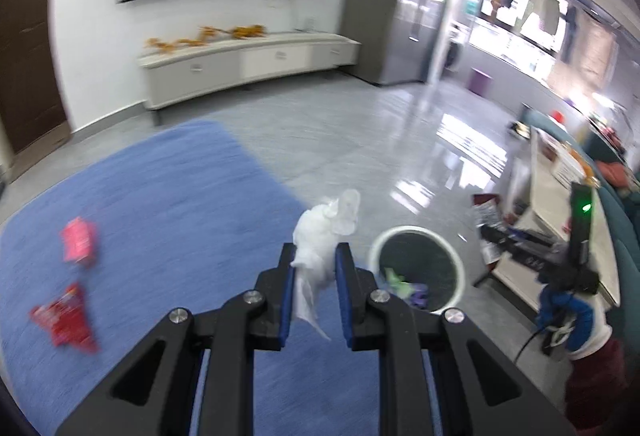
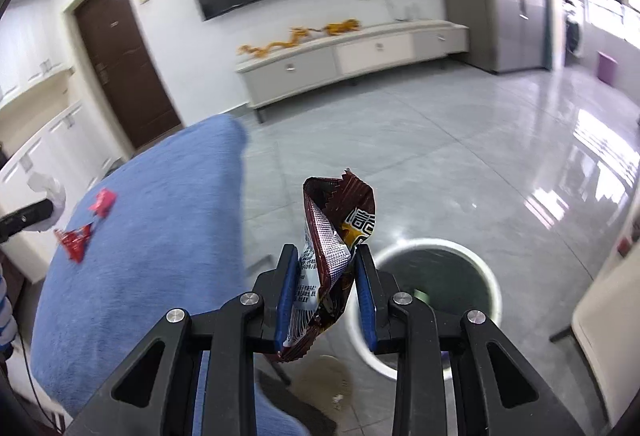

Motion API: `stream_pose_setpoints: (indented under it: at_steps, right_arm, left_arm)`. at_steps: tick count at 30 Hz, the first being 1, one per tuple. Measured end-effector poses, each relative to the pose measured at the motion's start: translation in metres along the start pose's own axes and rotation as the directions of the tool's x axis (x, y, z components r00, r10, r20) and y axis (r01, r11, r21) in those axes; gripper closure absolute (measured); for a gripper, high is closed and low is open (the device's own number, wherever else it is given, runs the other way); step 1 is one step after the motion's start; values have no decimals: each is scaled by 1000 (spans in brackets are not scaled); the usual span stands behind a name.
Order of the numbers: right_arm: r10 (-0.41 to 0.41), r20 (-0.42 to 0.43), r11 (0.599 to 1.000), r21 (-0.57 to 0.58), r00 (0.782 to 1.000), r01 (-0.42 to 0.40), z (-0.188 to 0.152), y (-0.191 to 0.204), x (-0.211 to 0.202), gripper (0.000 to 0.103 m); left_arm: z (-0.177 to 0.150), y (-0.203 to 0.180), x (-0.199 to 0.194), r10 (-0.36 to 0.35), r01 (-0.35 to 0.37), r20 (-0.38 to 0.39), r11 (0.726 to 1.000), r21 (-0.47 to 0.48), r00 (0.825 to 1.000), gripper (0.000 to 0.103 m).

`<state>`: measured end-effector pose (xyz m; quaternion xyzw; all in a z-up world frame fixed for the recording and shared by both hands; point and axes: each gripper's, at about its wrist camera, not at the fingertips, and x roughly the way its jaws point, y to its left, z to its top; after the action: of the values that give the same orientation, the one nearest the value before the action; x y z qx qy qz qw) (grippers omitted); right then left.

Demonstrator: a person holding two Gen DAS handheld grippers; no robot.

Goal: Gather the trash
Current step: 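Carry both items over the bin and open both tools to drop them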

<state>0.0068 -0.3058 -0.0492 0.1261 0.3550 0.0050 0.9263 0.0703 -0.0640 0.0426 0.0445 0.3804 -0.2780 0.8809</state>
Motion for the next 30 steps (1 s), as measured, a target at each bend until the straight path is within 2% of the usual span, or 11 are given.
stream_pose_setpoints:
  at_steps: [6,11,15,17,18,19,21,22,23,26,30]
  right_arm:
    - [-47,-27,992,116,998,50,-12,-57,12,74]
    - [-60,-52,986,154,997,67,-10,-87,31,73]
    - [-66,-83,982,173,994,80,-15,-106,47,71]
    - [-64,-98,979,185,993,81,-15,-113,57,71]
    - [-64,-102,978,189,993,83,-16,-116,59,71]
    - [-66,-107,977,193,992,86,-16,-118,63,67]
    - [-75,-120,975,200,990,98,-18,-125,68,61]
    - [-84,-124,973,202,989,108,-18,-127,71,55]
    - [-93,-127,971,207,988,118,-19,-130,72,48]
    - [-107,-135,963,233,985,136,-24,-137,72,47]
    - [-113,-147,957,248,983,147,-30,-144,69,47]
  left_arm:
    - [32,-69,67,-99,105,-83,992,76,992,84]
    - [45,-113,121,-174,184,-149,981,62,974,84]
    - [52,-136,157,-207,219,-181,974,48,961,84]
    - [53,-146,174,-237,248,-203,968,32,950,83]
    - [54,-152,184,-252,263,-217,965,24,943,80]
    - [53,-156,188,-256,267,-225,963,19,940,76]
    - [52,-163,200,-274,281,-245,960,-4,930,50]
    - [52,-165,203,-280,286,-245,958,-10,928,46]
    - [49,-167,204,-282,287,-246,958,-13,927,46]
    - [48,-170,207,-285,293,-256,956,-8,924,46]
    - [46,-168,201,-258,265,-245,964,-3,935,46]
